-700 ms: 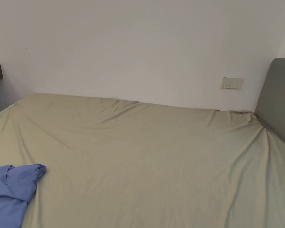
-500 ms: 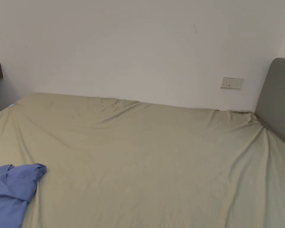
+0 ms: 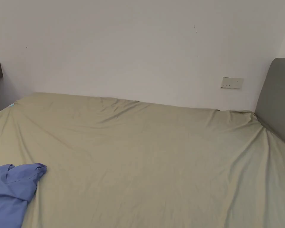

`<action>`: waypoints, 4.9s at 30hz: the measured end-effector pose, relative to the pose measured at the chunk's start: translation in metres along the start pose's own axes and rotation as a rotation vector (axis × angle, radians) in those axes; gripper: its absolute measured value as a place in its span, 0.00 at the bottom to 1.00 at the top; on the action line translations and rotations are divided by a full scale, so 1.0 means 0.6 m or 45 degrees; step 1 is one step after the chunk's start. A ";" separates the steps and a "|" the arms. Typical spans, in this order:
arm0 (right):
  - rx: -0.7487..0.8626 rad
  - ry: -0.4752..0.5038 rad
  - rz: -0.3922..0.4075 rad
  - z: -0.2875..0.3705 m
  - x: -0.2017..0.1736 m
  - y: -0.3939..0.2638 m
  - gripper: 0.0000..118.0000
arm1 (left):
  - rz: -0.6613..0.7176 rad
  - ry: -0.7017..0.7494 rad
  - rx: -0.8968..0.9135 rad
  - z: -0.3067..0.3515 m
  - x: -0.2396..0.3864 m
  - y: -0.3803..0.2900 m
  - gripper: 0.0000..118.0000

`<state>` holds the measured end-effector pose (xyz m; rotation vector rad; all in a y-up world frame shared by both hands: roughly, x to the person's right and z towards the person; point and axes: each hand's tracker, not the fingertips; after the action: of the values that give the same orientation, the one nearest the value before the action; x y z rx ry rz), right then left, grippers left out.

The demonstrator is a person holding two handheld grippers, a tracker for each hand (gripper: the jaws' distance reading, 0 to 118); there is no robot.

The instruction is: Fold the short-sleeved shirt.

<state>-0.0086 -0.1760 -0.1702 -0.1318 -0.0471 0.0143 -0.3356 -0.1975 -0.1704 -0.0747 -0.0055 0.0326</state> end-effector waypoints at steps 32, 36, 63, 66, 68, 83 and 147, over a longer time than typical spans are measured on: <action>-0.111 0.099 -0.004 -0.023 -0.006 0.015 0.00 | 0.104 -0.045 -0.148 -0.006 -0.043 0.024 0.00; -0.097 0.218 0.030 -0.037 -0.046 0.021 0.00 | 0.136 0.048 -0.172 0.003 -0.085 0.023 0.00; -0.106 1.039 0.136 -0.134 -0.418 0.023 0.00 | 0.168 0.709 -0.276 0.134 -0.334 -0.010 0.00; -0.115 1.089 0.136 -0.140 -0.441 0.023 0.00 | 0.181 0.744 -0.277 0.139 -0.349 -0.012 0.00; -0.118 1.102 0.148 -0.143 -0.455 0.023 0.00 | 0.182 0.763 -0.281 0.137 -0.356 -0.013 0.00; -0.213 1.106 0.169 -0.174 -0.488 0.000 0.00 | 0.393 0.154 -0.949 -0.271 -0.582 -0.005 0.00; -0.062 0.535 -0.029 -0.059 -0.108 0.051 0.00 | -0.050 -0.545 -0.744 -0.391 -0.041 0.240 0.00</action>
<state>-0.0721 -0.1514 -0.2123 -0.1810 0.3707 -0.0374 -0.3634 -0.0724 -0.4154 -0.6506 -0.4458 0.0065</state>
